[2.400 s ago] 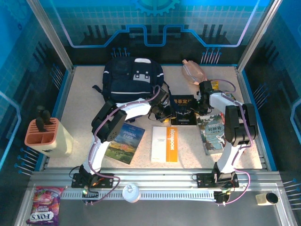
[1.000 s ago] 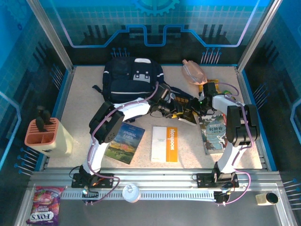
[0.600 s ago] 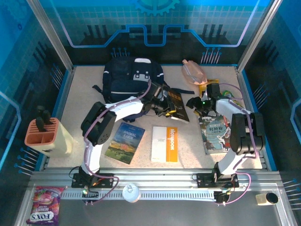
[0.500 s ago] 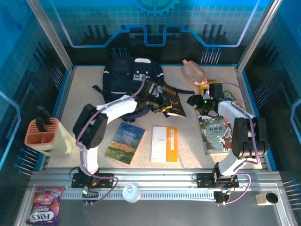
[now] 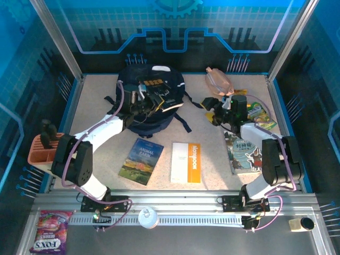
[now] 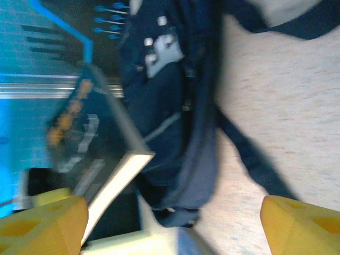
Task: Pack the student bag
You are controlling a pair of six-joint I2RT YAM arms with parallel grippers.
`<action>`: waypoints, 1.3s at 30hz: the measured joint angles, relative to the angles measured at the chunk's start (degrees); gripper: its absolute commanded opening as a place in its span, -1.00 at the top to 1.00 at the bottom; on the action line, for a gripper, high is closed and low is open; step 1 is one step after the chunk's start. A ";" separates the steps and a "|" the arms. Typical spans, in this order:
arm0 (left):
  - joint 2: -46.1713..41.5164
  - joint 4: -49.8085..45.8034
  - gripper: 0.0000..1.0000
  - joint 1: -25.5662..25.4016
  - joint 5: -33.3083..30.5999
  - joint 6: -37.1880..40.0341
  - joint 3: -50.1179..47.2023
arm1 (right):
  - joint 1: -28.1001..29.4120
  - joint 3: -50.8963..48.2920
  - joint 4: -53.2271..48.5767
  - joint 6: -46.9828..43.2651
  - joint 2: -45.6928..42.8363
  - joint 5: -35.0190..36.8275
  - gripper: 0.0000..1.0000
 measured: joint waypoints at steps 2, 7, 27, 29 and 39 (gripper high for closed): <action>0.00 1.68 1.00 0.02 -0.90 -2.08 -1.99 | 2.91 0.00 5.68 4.37 1.79 0.04 -0.75; 0.00 6.64 1.00 -0.15 -1.42 -6.93 -4.46 | 9.81 0.07 14.51 13.81 6.78 1.55 -0.75; 0.15 12.68 1.00 -1.66 -1.53 -12.37 -4.83 | 17.55 8.96 23.12 24.50 15.21 7.85 -0.33; 0.15 12.70 1.00 -1.66 -1.53 -12.39 -4.83 | 17.66 9.44 22.56 24.55 15.61 8.02 -0.10; -0.55 10.56 -0.17 -1.64 -3.06 -8.85 -5.16 | 16.61 12.20 18.97 20.22 15.56 7.54 0.81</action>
